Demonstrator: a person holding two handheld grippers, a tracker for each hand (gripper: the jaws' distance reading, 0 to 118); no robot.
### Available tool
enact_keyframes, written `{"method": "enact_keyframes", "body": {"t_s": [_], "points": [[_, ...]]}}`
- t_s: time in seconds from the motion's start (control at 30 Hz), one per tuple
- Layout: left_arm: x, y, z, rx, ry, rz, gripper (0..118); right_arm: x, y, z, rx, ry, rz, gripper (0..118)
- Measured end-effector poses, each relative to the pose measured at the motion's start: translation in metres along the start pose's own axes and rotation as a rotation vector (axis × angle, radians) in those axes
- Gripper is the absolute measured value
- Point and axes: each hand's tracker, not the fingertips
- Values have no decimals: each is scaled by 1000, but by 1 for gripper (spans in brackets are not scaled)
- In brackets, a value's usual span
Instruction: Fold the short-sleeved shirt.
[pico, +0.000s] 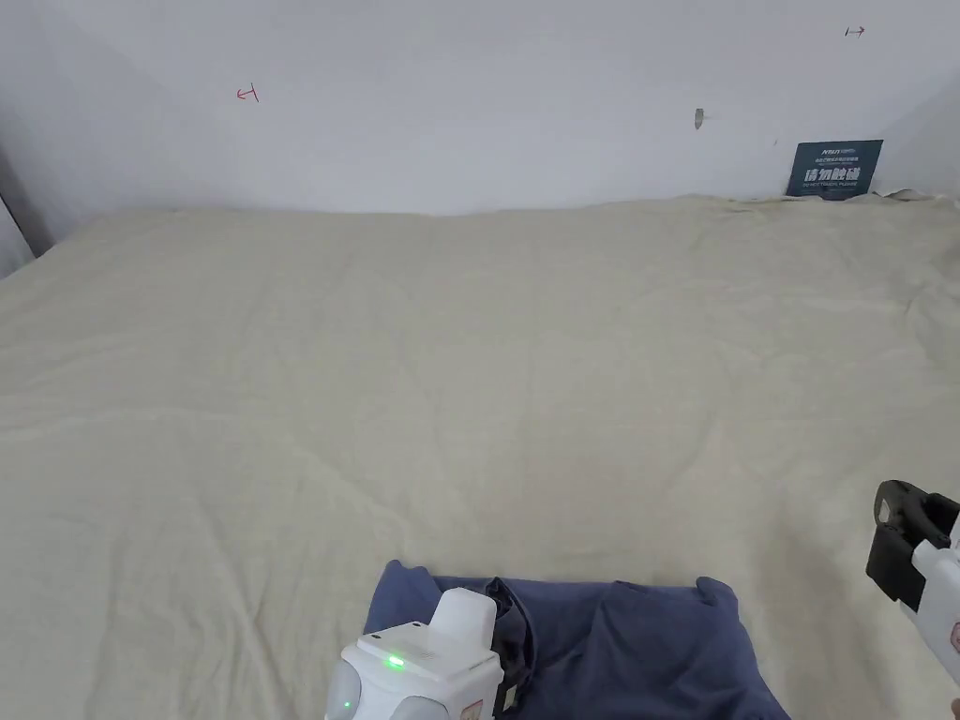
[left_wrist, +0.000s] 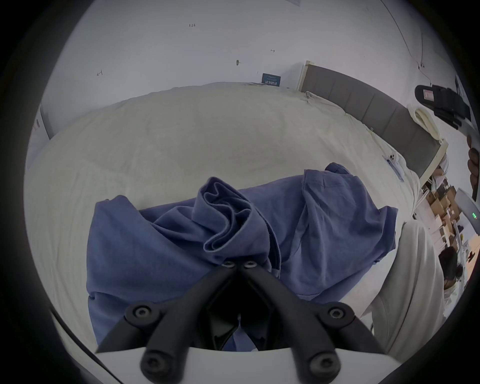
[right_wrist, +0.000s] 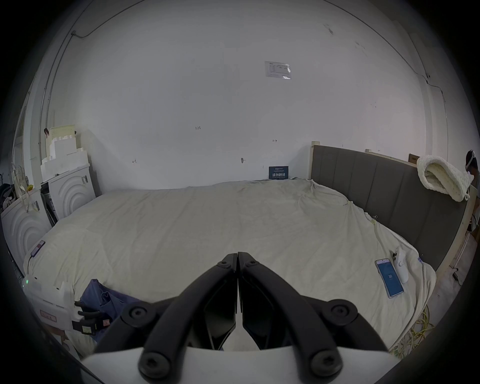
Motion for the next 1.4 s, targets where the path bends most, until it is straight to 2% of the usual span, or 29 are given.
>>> {"method": "enact_keyframes", "body": {"t_s": [0.2, 0.37, 0.57, 0.77, 1.03, 1.3, 1.33, 1.37, 1.4], "points": [[-2, 2, -6, -23, 7, 24, 0, 2, 0, 0, 1, -5, -3, 0], [-10, 15, 17, 19, -13, 67, 0, 2, 2, 1, 1, -4, 3, 0], [-43, 43, 58, 110, -54, 141, 0, 2, 6, 1, 10, -5, 2, 0], [-82, 56, 82, 159, -5, 160, 0, -1, 8, 2, 18, 0, 4, 0], [-146, 45, 89, 85, -109, 321, 0, -3, 8, 0, 12, 1, 11, 0], [-184, 18, 70, -28, -184, 461, 0, -6, 5, -3, -1, 4, 18, 0], [-190, 15, 66, -40, -216, 492, 2, -6, 5, -3, -3, 4, 19, 0], [-195, 12, 62, -50, -245, 520, 8, -7, 5, -4, -5, 4, 20, 0], [-198, 9, 58, -58, -242, 537, 24, -7, 4, -4, -7, 6, 20, 0]]}}
